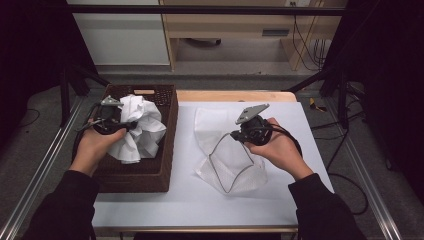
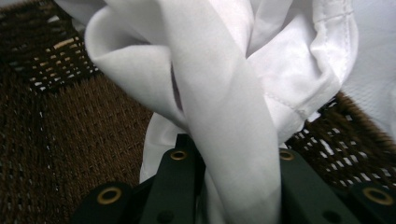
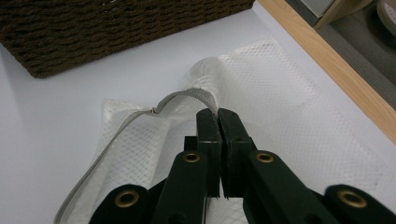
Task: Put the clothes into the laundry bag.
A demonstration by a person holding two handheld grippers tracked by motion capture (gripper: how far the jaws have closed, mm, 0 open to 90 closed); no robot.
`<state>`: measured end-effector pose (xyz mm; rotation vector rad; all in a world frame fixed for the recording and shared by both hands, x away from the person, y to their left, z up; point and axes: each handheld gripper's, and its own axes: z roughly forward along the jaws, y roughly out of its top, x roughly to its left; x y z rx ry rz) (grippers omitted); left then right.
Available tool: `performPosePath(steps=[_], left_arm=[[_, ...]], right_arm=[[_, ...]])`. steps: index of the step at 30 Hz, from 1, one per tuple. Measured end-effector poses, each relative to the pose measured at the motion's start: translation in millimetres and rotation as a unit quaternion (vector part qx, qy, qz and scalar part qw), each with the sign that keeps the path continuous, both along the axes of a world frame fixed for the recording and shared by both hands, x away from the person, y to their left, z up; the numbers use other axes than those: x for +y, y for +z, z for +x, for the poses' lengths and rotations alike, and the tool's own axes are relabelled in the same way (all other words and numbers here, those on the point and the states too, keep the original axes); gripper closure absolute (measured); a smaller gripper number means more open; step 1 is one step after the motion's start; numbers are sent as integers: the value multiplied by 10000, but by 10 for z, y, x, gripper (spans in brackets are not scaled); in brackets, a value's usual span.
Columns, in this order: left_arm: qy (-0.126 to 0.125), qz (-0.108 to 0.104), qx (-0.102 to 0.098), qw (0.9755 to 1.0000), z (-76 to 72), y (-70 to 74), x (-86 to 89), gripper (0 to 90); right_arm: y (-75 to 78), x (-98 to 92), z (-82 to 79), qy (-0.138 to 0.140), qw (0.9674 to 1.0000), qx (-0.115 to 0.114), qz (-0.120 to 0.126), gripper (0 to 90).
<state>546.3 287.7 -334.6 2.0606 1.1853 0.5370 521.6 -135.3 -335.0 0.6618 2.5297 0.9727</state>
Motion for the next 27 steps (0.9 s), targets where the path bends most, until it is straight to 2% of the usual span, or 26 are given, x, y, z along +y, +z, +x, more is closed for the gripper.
performPosePath(steps=[2,9,17,23,24,27], left_arm=[[-33,-40,-119,9999,-77,69,17,781],[-64,-88,-331,9994,-213,181,67,783],[-155,-105,-435,9989,-316,304,83,783],[-274,-200,-576,9978,-377,457,-5,783],[-325,-315,-640,9969,-397,520,-51,783],[-456,-350,-761,9954,-443,622,-142,783]], right_arm=[[8,-16,7,-13,10000,-2,-15,887],[44,-35,-5,-46,10000,-2,-60,887],[55,-29,45,-76,9999,94,-19,887],[75,-10,76,-62,9999,138,-32,888],[81,-2,90,-63,9999,140,-23,888],[97,1,102,-78,9999,151,-31,888]])
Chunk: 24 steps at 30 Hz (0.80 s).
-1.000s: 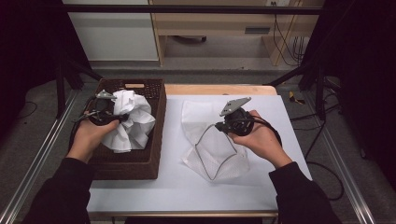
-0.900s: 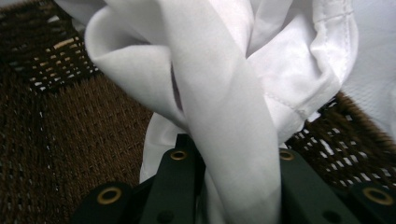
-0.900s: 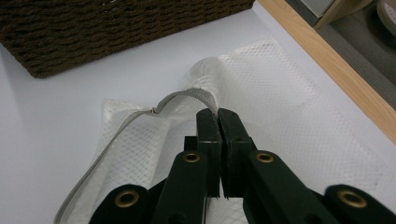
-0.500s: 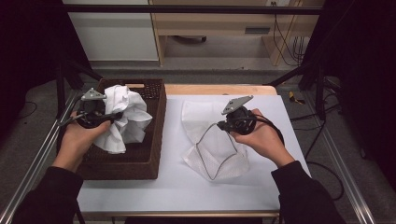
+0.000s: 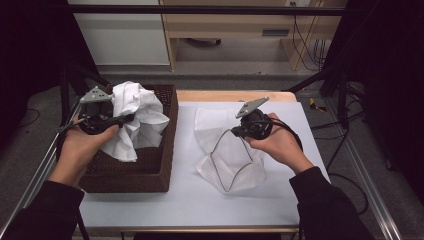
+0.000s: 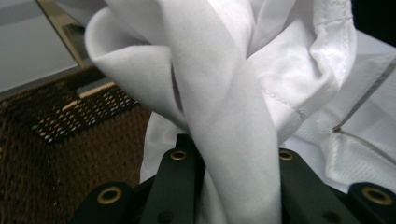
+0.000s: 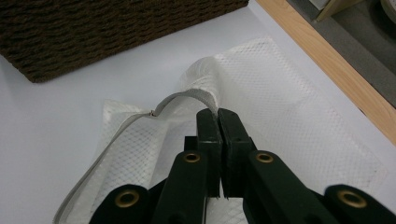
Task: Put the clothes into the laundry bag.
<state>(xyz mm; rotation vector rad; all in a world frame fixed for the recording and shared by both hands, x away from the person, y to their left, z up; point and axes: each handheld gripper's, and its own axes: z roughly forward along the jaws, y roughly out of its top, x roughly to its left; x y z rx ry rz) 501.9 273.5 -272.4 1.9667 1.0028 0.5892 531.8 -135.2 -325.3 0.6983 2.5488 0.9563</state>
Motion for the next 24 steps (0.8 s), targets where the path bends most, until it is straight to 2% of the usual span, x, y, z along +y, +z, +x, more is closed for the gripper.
performPosePath(steps=[9,15,18,19,24], left_arm=[[-323,-65,-241,9992,-128,221,-223,783],[-606,-229,-355,9973,-257,389,-390,783],[-712,-269,-358,9965,-292,415,-451,783],[-801,-212,-343,9960,-317,413,-518,782],[-975,-279,-228,9946,-346,326,-649,782]], right_arm=[[45,-38,40,-36,10000,44,56,888],[80,-82,55,-64,9999,42,117,888],[87,-95,58,-74,9999,72,138,888],[87,-97,62,-78,9999,66,130,888],[79,-103,69,-88,9997,111,183,888]])
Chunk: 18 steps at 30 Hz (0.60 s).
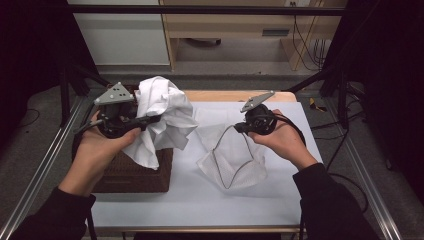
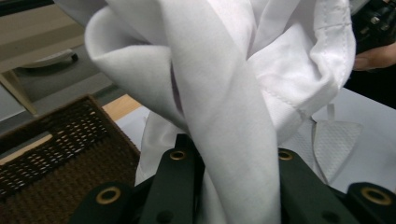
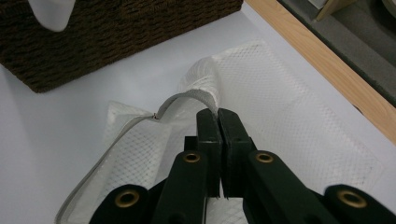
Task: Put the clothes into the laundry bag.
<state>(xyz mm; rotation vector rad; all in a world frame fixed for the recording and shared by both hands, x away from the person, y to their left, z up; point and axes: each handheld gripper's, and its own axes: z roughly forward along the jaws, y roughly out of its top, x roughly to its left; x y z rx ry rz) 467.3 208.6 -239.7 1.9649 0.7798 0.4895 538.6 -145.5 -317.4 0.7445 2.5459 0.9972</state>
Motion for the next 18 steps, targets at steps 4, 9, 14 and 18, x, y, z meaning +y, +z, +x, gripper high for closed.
performPosePath(steps=[4,9,14,18], left_arm=[[-108,-47,72,9999,-22,-44,-65,782],[-287,12,110,9995,-75,-97,-202,782],[-419,37,173,9990,-99,-154,-318,781],[-520,33,242,9983,-114,-215,-397,782]], right_arm=[[-4,-10,8,16,10000,12,6,888],[-15,-25,13,-13,10000,78,40,888],[-18,-34,13,-8,9999,101,78,888],[-19,-39,20,2,9999,109,75,888]])
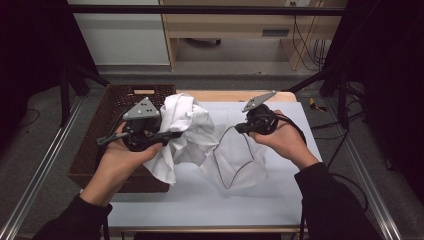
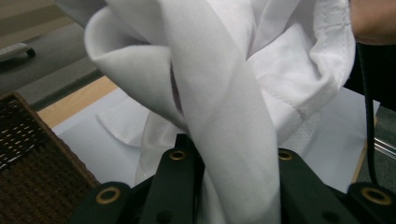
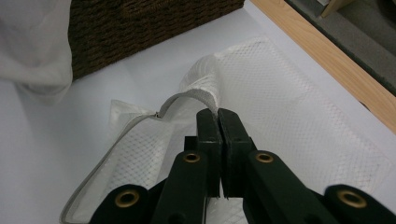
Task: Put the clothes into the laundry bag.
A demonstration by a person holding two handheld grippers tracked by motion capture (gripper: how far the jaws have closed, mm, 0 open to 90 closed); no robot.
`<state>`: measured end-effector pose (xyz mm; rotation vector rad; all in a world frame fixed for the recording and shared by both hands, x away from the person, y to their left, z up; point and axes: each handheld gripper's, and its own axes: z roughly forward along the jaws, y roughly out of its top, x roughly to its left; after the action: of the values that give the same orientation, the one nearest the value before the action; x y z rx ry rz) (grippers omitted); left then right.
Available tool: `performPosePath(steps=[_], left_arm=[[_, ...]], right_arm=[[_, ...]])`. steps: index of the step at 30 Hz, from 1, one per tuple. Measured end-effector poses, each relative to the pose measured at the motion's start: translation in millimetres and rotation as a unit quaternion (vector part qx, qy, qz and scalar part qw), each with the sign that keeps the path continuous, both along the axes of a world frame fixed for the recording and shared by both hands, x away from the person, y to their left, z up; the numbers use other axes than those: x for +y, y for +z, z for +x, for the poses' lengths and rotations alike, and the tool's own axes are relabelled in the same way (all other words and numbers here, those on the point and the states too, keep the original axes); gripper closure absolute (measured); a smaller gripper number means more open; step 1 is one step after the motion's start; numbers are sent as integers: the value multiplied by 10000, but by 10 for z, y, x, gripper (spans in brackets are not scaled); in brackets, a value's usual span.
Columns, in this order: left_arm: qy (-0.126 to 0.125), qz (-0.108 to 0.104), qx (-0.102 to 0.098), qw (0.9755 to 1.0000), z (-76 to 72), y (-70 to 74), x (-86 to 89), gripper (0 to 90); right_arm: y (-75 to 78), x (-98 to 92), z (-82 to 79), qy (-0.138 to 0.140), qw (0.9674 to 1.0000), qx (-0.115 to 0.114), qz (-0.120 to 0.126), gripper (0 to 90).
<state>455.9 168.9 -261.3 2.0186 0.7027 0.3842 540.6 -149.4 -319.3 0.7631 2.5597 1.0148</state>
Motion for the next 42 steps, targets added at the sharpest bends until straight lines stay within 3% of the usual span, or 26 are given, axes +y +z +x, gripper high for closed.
performPosePath(steps=[15,42], left_arm=[[-339,-5,182,9993,-166,-99,-174,781],[-730,316,469,9957,-337,-253,-362,780]], right_arm=[[-7,-6,-6,-42,10000,10,1,888],[-14,-1,-7,-48,10000,16,30,888]])
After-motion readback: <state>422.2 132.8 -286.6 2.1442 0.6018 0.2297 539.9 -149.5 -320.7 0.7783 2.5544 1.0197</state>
